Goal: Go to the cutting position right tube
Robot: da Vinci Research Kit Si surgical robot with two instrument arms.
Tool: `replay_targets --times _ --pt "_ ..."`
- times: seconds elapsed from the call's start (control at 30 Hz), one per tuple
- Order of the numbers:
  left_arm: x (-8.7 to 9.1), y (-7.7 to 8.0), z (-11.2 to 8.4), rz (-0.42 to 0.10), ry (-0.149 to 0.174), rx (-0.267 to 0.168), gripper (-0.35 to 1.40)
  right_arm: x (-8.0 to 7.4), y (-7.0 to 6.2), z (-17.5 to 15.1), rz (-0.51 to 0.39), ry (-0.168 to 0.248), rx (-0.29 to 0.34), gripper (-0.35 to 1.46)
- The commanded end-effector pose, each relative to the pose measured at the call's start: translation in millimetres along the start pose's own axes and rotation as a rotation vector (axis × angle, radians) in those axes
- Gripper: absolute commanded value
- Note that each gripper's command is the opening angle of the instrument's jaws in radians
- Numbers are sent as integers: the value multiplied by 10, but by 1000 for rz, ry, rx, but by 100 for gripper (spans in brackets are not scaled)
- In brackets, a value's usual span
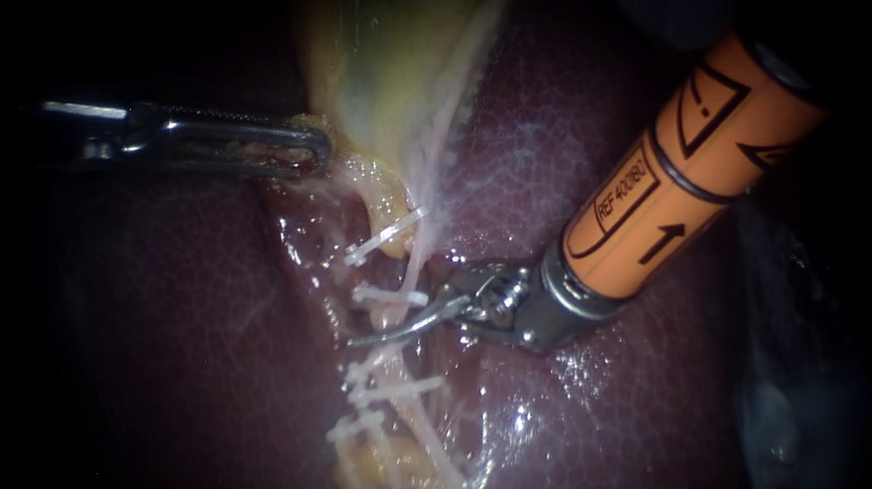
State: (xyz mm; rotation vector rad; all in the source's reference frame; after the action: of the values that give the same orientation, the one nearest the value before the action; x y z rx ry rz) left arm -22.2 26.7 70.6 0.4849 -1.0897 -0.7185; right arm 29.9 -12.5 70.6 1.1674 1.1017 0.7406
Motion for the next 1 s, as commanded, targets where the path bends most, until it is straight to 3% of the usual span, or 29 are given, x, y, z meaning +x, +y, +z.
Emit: replay_targets --times 0.03,0.5,0.7,1.0 --pt "0 0 0 0 0 0 -35 1 0 0 0 7 6 132" --pt "1 0 1 0 -1 -3 -35 5 0 6 2 68 62 131" --pt "1 0 1 1 -1 -3 -35 4 0 7 -1 58 72 132" --pt "1 0 1 1 -1 -3 -35 -2 -17 11 -18 -30 171 129"
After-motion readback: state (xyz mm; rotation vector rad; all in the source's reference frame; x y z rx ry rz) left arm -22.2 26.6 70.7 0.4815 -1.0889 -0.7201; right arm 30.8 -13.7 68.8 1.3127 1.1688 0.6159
